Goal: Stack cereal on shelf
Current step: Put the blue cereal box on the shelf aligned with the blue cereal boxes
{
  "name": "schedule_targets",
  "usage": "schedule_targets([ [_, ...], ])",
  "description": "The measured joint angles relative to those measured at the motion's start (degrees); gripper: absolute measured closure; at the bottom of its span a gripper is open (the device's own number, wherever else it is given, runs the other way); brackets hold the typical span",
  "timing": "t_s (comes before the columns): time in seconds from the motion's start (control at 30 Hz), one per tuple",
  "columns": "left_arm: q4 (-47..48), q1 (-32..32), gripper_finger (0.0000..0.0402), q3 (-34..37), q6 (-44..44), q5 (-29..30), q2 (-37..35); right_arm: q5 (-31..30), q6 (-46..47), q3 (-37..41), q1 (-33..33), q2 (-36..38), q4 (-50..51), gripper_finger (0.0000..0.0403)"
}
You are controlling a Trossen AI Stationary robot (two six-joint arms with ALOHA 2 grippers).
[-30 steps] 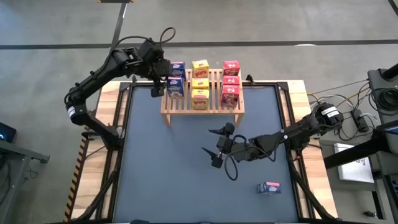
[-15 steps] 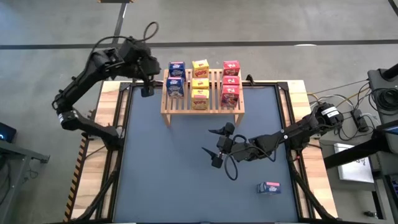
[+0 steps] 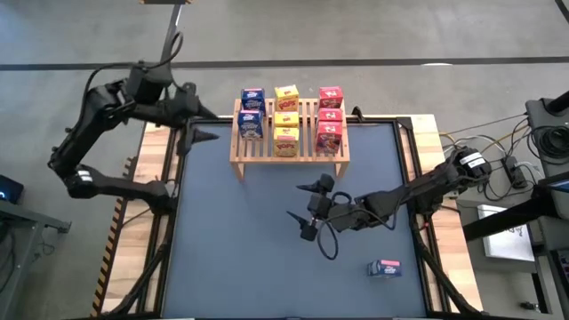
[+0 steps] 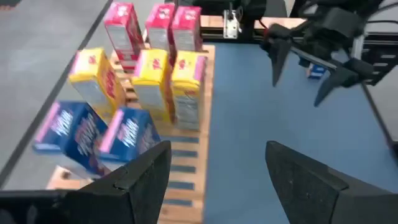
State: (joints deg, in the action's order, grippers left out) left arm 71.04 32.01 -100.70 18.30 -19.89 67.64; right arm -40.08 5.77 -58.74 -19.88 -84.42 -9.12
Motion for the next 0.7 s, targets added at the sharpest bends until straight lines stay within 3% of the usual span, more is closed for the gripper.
schedule_targets([
  [0.17, -2.01, -5.29, 0.0172, 7.39, -5.04, 0.88, -7.04, 4.14, 4.71, -5.98, -0.53, 0.31, 11.21, 0.0035],
  [0.27, -8.62, -10.27, 0.0182, 14.27, -8.06, 0.86, -12.78, 8.67, 5.98, -11.69, -1.44, 0.33, 20.72, 0.0035],
  [0.43, -30.94, -19.97, 0.0195, 29.76, -15.1, 1.18, -23.1, 9.06, -1.04, -22.28, -6.78, -0.01, 28.59, 0.0035],
  [0.57, -50.42, -28.31, 0.0198, 43.86, -17.32, 2.11, -29.03, 9.06, 0.51, -27.36, -10.68, -0.46, 33.67, 0.0035],
  [0.7, -65.3, -35.75, 0.0199, 56.24, -14.59, 9.25, -31.03, 9.07, 5.43, -28.0, -12.23, -0.66, 40.1, 0.0035],
])
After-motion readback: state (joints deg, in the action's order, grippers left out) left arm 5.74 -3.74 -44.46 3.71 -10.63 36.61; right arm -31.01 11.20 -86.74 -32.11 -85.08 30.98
